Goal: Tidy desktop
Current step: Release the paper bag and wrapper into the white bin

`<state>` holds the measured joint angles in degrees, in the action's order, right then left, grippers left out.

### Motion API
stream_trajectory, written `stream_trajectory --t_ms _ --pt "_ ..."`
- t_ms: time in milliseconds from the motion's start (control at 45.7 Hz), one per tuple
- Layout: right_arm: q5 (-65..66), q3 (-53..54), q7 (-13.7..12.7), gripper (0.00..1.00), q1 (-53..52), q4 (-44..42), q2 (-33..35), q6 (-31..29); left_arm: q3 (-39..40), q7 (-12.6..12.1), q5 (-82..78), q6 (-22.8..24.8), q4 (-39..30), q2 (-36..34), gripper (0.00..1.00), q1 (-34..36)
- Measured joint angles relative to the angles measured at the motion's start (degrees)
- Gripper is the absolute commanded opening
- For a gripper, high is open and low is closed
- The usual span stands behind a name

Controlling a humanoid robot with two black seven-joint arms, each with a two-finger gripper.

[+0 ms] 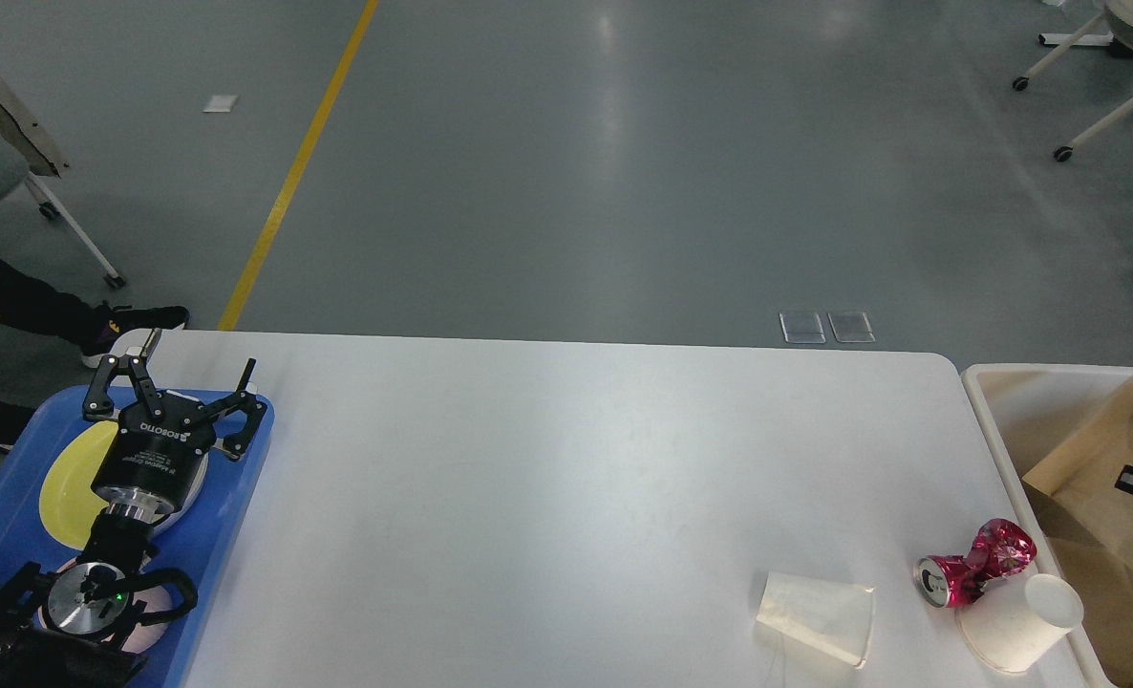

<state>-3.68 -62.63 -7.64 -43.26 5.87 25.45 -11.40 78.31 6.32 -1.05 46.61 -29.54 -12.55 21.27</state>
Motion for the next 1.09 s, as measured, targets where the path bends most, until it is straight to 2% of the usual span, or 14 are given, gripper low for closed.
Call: stream_trajectory --t_ms 350,372,416,503,525,722,963,1094 --pt "-0.02 1.62 -0.24 0.0 6.15 -2.09 -5.41 2.83 0.0 0.0 0.0 -0.03 0.01 0.0 0.97 0.0" --pt "-0.02 1.66 -0.25 0.07 6.18 -2.09 -5.48 2.84 0.0 0.0 0.0 -0.03 0.01 0.0 0.97 0.0" --pt "-0.02 1.69 -0.25 0.34 6.22 -2.11 -5.62 2.92 0.0 0.0 0.0 -0.03 0.01 0.0 0.97 0.0" --pt "-0.02 1.68 -0.2 0.98 6.25 -2.18 -5.8 3.7 0.0 0.0 0.0 -0.03 0.01 0.0 0.97 0.0" --pt "-0.02 1.68 -0.17 1.0 6.26 -2.2 -5.8 4.38 0.0 0.0 0.0 -0.03 0.01 0.0 0.97 0.0" --pt "-0.02 1.74 0.0 1.0 6.38 -1.9 -6.2 10.84 0.0 0.02 0.0 -0.03 0.01 0.0 0.97 0.0" --pt "0.06 1.89 0.11 1.0 5.35 -1.15 -5.86 11.24 0.0 0.02 0.0 -0.03 0.01 0.0 0.97 0.0" --pt "0.2 1.97 0.17 1.0 1.0 1.08 -4.75 10.78 0.0 0.02 0.0 -0.03 0.01 0.0 0.97 0.0"
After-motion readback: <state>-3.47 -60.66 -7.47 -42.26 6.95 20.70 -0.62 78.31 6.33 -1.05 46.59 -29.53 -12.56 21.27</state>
